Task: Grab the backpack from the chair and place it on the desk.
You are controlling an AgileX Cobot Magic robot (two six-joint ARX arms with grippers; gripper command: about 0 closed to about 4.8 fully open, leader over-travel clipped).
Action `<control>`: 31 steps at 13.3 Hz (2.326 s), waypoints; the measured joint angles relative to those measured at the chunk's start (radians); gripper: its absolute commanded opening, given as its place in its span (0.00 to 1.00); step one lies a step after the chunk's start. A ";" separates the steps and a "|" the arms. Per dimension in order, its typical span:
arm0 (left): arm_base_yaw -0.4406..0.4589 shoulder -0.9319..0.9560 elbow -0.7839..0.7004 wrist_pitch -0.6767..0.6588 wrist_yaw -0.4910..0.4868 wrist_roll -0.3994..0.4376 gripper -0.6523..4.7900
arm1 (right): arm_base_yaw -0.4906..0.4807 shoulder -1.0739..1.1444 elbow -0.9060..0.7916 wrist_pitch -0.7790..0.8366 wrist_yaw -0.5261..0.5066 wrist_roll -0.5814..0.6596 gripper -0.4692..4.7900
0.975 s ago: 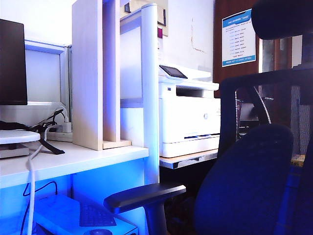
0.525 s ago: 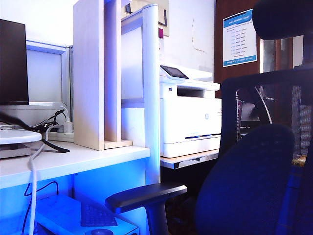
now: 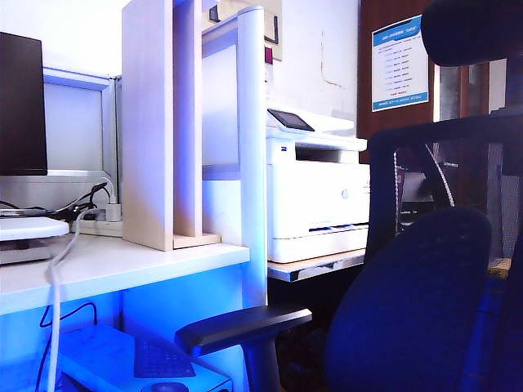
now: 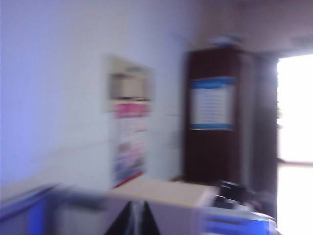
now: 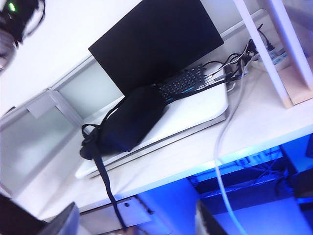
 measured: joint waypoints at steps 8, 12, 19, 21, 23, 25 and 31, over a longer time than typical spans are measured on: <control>-0.759 -0.271 0.000 -0.707 -0.182 0.600 0.11 | -0.126 -0.007 0.000 -0.008 -0.018 -0.175 0.18; -0.811 -0.537 -0.385 -0.678 -0.388 0.560 0.11 | -0.182 -0.081 0.000 -0.107 0.041 -0.307 0.08; -0.811 -0.896 -0.968 -0.565 -0.602 0.496 0.11 | -0.231 -0.182 -0.001 -0.465 0.345 -0.666 0.08; -0.811 -0.896 -1.052 -0.516 -0.601 0.475 0.11 | -0.231 -0.182 0.000 -0.465 0.361 -0.673 0.08; -0.811 -0.895 -1.229 -0.336 -0.609 0.412 0.11 | -0.231 -0.182 0.000 -0.468 0.383 -0.674 0.08; -0.810 -0.896 -1.339 -0.181 -0.623 0.384 0.11 | -0.231 -0.183 -0.011 -0.465 0.404 -0.676 0.08; -0.798 -0.897 -1.584 -0.004 -0.674 0.353 0.11 | -0.230 -0.278 -0.212 -0.364 0.452 -0.651 0.08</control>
